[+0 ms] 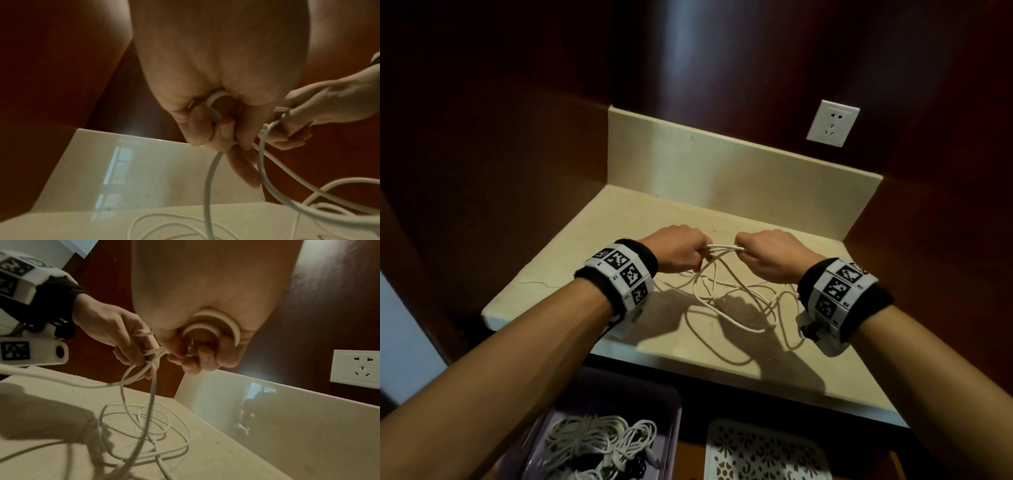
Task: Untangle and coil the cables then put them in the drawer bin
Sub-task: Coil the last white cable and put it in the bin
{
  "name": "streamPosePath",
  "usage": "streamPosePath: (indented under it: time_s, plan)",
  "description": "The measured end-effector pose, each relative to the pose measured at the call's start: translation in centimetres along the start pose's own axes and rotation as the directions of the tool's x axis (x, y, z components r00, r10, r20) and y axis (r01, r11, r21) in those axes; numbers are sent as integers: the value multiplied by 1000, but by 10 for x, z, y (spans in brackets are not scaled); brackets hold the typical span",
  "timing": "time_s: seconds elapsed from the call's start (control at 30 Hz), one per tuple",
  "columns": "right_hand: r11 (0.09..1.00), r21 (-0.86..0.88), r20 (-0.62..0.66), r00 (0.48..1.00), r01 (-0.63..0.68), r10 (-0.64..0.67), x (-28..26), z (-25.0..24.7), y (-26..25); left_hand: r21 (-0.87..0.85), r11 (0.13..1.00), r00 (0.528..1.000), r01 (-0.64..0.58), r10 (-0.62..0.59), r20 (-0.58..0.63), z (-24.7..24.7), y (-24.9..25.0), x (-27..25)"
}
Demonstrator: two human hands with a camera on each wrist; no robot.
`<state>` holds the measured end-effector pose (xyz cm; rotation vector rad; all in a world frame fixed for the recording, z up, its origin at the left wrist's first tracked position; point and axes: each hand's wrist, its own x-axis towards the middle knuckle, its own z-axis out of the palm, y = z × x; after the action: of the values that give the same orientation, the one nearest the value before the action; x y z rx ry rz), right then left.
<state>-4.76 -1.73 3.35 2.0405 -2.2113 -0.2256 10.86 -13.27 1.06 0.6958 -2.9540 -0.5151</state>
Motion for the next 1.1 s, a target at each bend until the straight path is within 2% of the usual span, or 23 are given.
streamPosePath:
  time_s: [0.17,0.27,0.47,0.6,0.7,0.8,0.9,0.97,1.1]
  plan:
    - [997,81,40,999,-15,12,-2,-6,-2,203,979,1000,12,-14,11,0,5,-2]
    - [999,52,59,998,-3,-1,-2,-7,-3,281,960,1000,-10,15,-18,2,5,-3]
    - [1000,-14,11,1000,18,-18,-1,-10,1,330,944,988,-25,73,-136,1,12,-1]
    - [1000,-29,-25,1000,13,-13,0,-17,5,135,991,982,1,25,-187,1,17,3]
    - [999,-37,-39,999,33,-34,-2,-25,5,-9,1000,972,-25,22,-233,4,19,4]
    - [998,-37,-63,997,41,-44,-4,-30,5,-270,960,960,-66,-13,-281,8,15,3]
    - [999,-30,-67,997,27,-29,-7,-30,11,-430,896,961,-111,-13,-276,8,13,4]
    - [1000,-28,-53,999,11,-12,-8,-28,13,-460,881,966,-112,-11,-258,7,13,5]
    - [999,-37,-46,999,-4,2,-7,-24,10,-358,932,972,-67,-21,-235,8,12,8]
